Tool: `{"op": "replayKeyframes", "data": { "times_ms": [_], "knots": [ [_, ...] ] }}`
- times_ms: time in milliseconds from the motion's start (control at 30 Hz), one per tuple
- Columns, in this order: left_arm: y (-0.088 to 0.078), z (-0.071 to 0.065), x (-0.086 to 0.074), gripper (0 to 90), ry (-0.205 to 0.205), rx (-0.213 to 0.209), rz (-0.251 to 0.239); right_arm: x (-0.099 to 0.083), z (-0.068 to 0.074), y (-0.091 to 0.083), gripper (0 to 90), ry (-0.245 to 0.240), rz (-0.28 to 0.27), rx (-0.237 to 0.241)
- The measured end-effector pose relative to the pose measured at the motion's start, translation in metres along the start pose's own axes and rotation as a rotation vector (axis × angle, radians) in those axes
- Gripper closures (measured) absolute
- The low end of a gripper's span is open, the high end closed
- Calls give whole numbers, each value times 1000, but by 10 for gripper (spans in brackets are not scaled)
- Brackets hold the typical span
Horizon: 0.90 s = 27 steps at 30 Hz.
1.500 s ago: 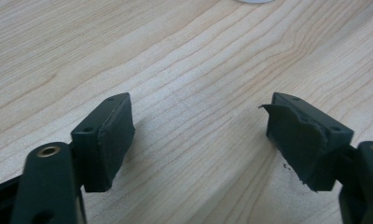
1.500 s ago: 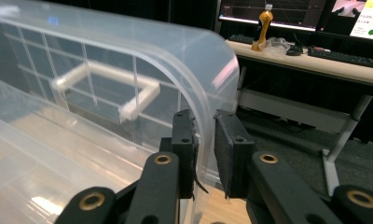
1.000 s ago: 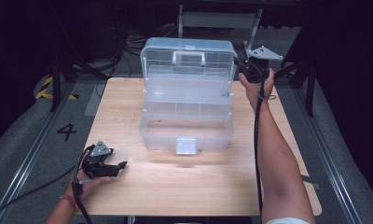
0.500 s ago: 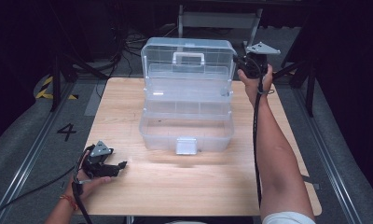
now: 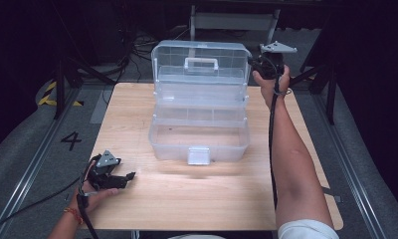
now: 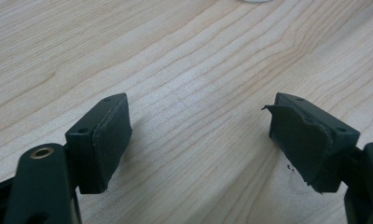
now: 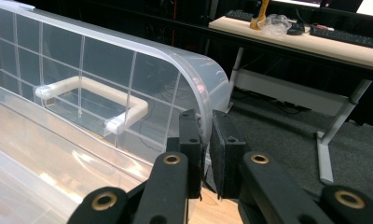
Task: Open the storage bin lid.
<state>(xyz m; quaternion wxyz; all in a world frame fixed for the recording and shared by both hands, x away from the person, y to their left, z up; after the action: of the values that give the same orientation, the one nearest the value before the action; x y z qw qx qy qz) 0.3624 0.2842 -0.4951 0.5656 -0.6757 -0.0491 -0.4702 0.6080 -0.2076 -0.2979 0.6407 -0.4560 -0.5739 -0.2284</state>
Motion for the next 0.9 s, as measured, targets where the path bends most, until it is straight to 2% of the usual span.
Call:
{"op": "replayKeyframes", "data": {
  "times_ms": [467,567,900],
  "knots": [
    [0,0,0,214,1,-2,-3,3,-5,14,837,6,36,-10],
    [0,0,0,214,0,-2,-3,4,-6,17,833,-10,49,-17],
    [0,0,0,214,0,-2,-3,4,-9,24,832,0,66,-21]
  ]
}}
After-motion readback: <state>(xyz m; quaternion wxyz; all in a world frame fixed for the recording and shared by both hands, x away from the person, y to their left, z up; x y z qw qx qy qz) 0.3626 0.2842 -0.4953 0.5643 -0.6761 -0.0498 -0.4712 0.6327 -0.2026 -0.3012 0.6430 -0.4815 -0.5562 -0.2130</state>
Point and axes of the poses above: each handheld gripper's, and its own axes: y roughly forward along the jaws, x roughly out of its top, z roughly to its left, the point moved 2 cm from there along y, roughly forward along the jaws, and after that the axes turned 6 degrees about x, right-handed, at the moved point
